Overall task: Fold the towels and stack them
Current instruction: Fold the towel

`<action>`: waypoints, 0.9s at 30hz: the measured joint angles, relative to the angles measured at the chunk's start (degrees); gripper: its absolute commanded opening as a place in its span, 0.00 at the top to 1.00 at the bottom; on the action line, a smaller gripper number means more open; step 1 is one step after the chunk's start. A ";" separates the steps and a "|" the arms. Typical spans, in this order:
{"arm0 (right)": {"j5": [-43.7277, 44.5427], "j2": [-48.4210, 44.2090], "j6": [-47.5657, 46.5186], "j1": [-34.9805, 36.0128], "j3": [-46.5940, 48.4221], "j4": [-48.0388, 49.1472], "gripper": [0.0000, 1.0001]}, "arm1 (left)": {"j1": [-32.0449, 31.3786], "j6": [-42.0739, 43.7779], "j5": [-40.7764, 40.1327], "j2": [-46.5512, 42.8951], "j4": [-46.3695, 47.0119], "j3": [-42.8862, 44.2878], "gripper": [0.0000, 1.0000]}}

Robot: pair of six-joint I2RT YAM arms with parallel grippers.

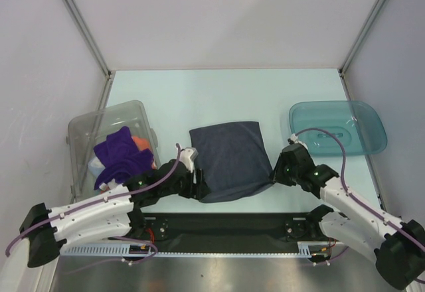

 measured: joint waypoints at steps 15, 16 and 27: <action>0.81 8.28 -0.50 5.92 4.63 1.11 0.71 | 0.00 0.22 -3.06 19.89 0.96 6.36 0.35; 0.79 8.22 -0.33 6.12 3.98 1.09 0.71 | 0.00 -0.07 -3.50 20.26 0.68 6.36 0.35; 0.94 1.66 3.39 7.30 -2.32 -1.64 0.68 | 0.00 -2.62 -7.52 20.17 -6.47 6.34 0.34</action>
